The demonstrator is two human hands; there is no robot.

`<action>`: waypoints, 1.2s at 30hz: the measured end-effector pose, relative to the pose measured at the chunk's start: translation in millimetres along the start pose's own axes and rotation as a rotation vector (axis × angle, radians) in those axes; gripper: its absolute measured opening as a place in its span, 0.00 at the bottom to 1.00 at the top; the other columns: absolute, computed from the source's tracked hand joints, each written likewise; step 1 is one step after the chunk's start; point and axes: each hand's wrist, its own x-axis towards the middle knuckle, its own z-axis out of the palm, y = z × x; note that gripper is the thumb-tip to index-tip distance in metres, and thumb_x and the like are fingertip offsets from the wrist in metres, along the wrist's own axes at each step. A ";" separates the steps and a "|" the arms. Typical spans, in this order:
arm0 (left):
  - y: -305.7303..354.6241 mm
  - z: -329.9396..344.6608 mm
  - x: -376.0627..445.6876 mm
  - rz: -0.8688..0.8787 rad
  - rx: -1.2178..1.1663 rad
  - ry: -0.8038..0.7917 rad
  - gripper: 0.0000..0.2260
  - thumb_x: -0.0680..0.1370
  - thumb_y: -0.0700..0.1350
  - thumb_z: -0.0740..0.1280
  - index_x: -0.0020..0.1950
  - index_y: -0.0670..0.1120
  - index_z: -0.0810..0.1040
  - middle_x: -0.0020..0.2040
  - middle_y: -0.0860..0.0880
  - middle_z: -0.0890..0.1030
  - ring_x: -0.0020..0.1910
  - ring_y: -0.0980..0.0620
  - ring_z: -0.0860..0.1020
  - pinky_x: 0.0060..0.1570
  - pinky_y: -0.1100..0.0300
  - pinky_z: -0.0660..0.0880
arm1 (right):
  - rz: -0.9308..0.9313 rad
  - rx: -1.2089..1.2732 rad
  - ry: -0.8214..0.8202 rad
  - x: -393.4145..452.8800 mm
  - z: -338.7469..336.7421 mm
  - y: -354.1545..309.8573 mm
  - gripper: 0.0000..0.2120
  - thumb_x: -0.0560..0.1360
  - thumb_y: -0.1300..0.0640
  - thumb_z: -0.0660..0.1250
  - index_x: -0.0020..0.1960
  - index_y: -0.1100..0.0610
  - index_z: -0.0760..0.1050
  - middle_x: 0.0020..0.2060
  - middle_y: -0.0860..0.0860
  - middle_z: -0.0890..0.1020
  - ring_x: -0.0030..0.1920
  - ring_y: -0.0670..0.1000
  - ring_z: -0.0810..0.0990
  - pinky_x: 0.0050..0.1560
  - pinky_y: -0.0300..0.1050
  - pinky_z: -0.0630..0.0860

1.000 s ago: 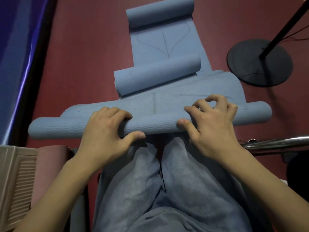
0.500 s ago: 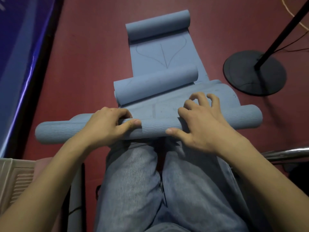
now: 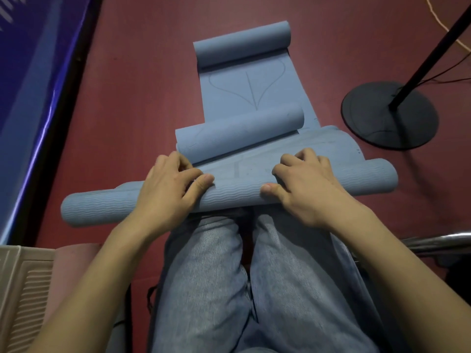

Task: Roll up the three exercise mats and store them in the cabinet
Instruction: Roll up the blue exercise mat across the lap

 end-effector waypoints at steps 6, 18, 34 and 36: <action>11.3 -2.9 -11.1 0.072 0.096 0.027 0.25 0.81 0.65 0.55 0.61 0.49 0.80 0.50 0.52 0.76 0.47 0.46 0.75 0.49 0.46 0.75 | 0.006 0.136 -0.035 17.2 -4.2 5.2 0.20 0.81 0.35 0.54 0.52 0.50 0.74 0.47 0.46 0.72 0.55 0.55 0.68 0.55 0.53 0.64; 29.0 14.9 -5.1 0.037 0.421 0.005 0.33 0.67 0.74 0.61 0.50 0.45 0.73 0.46 0.47 0.75 0.45 0.43 0.75 0.49 0.47 0.71 | 0.001 0.314 -0.007 30.3 -8.6 9.8 0.15 0.82 0.38 0.59 0.48 0.50 0.71 0.45 0.50 0.80 0.48 0.55 0.75 0.51 0.53 0.69; 28.3 -8.0 23.6 0.012 0.385 -0.201 0.34 0.58 0.80 0.69 0.46 0.54 0.68 0.46 0.52 0.80 0.50 0.45 0.79 0.42 0.53 0.63 | -0.022 0.136 -0.078 29.4 -25.6 -3.8 0.29 0.65 0.26 0.71 0.46 0.49 0.70 0.41 0.42 0.76 0.45 0.52 0.76 0.50 0.53 0.75; 30.3 -9.4 16.5 0.023 0.401 -0.154 0.33 0.60 0.79 0.69 0.45 0.53 0.67 0.47 0.51 0.81 0.50 0.45 0.78 0.42 0.53 0.62 | -0.044 0.121 -0.078 25.8 -29.8 -6.3 0.27 0.66 0.28 0.72 0.46 0.50 0.71 0.42 0.44 0.77 0.44 0.52 0.77 0.50 0.53 0.76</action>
